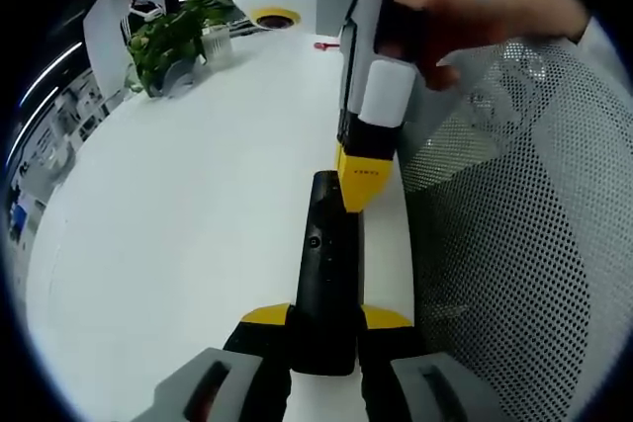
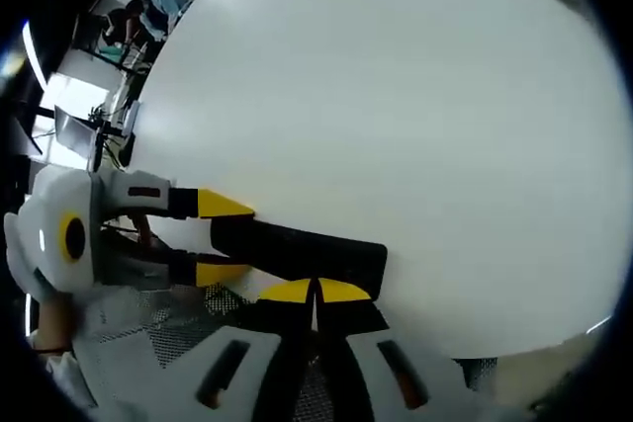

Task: Press the specified remote control buttons in sequence, fully releasing each button before pressing the next.

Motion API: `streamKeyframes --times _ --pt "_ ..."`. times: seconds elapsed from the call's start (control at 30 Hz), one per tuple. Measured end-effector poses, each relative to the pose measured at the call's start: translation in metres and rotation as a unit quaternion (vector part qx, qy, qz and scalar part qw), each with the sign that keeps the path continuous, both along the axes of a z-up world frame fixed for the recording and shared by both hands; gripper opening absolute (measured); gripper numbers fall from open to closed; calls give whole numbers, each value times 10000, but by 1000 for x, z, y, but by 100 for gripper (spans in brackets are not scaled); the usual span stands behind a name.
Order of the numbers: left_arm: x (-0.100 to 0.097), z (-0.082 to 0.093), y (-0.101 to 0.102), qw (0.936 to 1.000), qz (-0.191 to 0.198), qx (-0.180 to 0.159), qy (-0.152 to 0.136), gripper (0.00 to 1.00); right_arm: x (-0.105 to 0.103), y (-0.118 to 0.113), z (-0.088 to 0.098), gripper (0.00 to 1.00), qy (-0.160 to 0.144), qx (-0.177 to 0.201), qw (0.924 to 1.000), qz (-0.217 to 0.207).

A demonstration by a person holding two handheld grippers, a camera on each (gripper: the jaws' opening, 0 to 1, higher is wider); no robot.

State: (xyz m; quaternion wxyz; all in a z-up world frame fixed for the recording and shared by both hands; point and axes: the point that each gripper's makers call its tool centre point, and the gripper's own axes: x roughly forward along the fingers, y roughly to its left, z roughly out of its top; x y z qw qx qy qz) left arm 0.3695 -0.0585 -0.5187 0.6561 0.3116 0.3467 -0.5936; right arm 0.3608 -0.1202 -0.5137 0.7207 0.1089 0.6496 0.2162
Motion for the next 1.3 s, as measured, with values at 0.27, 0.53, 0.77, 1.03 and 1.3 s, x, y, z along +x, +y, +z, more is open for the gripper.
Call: streamKeyframes --times 0.27,0.53,0.77,1.03,1.3 --pt "0 0 0 10000 6 -11 3 25 3 3 0 0 -59 64 10000 21" --pt "-1 0 0 10000 12 -14 6 25 1 3 -2 0 -125 -50 9997 204" --pt "0 0 0 10000 15 -15 8 25 0 4 -3 0 -248 -213 9987 392" --pt "0 0 0 10000 -14 -24 1 25 2 2 -4 0 -216 -114 9992 302" --pt "-1 0 0 9999 -68 -72 -22 25 2 2 -3 0 -55 6 9999 135"
